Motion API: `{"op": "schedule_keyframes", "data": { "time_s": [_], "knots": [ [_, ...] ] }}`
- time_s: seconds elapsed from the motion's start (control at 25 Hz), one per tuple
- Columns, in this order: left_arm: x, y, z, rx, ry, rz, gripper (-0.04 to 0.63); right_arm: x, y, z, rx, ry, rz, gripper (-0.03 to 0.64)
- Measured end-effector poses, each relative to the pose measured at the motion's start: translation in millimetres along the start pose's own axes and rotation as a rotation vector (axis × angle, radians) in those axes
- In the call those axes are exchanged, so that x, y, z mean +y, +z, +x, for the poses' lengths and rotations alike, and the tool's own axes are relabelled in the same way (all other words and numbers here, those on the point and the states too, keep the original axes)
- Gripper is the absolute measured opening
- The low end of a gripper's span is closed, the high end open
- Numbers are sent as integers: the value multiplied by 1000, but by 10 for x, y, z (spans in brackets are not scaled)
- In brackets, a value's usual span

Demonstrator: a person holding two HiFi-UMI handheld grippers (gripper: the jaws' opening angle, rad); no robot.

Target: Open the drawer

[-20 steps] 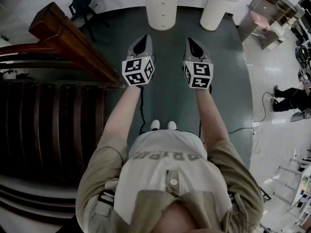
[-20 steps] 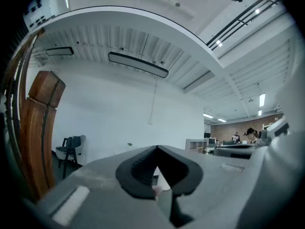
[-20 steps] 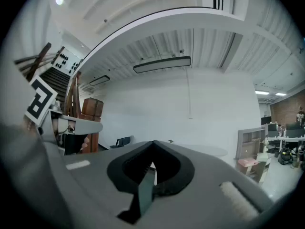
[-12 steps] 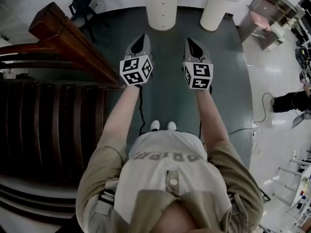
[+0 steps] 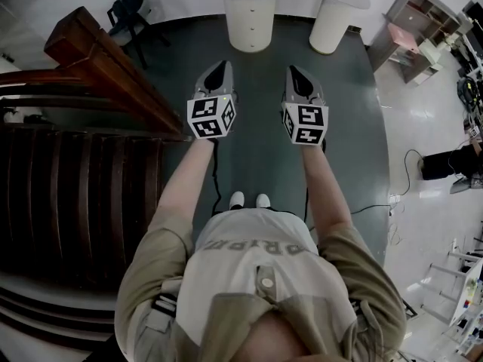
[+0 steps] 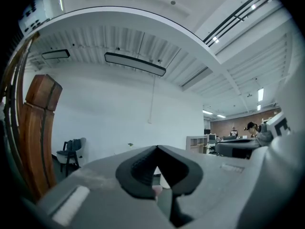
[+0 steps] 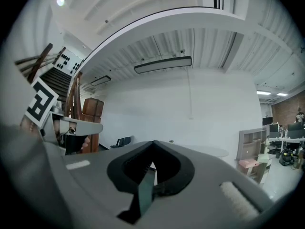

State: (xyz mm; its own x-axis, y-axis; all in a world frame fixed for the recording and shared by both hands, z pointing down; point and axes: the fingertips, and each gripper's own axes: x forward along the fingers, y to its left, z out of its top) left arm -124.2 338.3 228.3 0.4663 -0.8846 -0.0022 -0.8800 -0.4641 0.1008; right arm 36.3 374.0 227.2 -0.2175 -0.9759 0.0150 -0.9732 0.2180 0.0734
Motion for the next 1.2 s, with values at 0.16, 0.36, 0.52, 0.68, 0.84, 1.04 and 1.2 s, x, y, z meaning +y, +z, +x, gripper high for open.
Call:
{"op": "schedule_keyframes", "data": {
  "time_s": [0.16, 0.36, 0.52, 0.68, 0.84, 1.04, 1.2],
  "knots": [
    [-54, -34, 63, 9, -3, 30, 6, -72, -8, 29, -7, 2, 33, -2],
    [-159, -29, 153, 14, -10, 43, 13, -190, 104, 41, -56, 24, 128, 3],
    [-215, -5, 242, 20, -35, 10, 296, -232, 123, 112, -52, 83, 218, 385],
    [-225, -17, 285, 15, -22, 2, 353, -331, 12, 171, 0, 74, 180, 495],
    [-183, -76, 317, 23, 5, -29, 353, -427, -82, 176, 16, 70, 197, 500],
    [-142, -98, 396, 24, 37, -25, 353, -573, -154, 229, 29, 68, 198, 500],
    [15, -219, 482, 54, 61, -19, 353, -614, -291, 368, 53, 61, 210, 500]
  ]
}}
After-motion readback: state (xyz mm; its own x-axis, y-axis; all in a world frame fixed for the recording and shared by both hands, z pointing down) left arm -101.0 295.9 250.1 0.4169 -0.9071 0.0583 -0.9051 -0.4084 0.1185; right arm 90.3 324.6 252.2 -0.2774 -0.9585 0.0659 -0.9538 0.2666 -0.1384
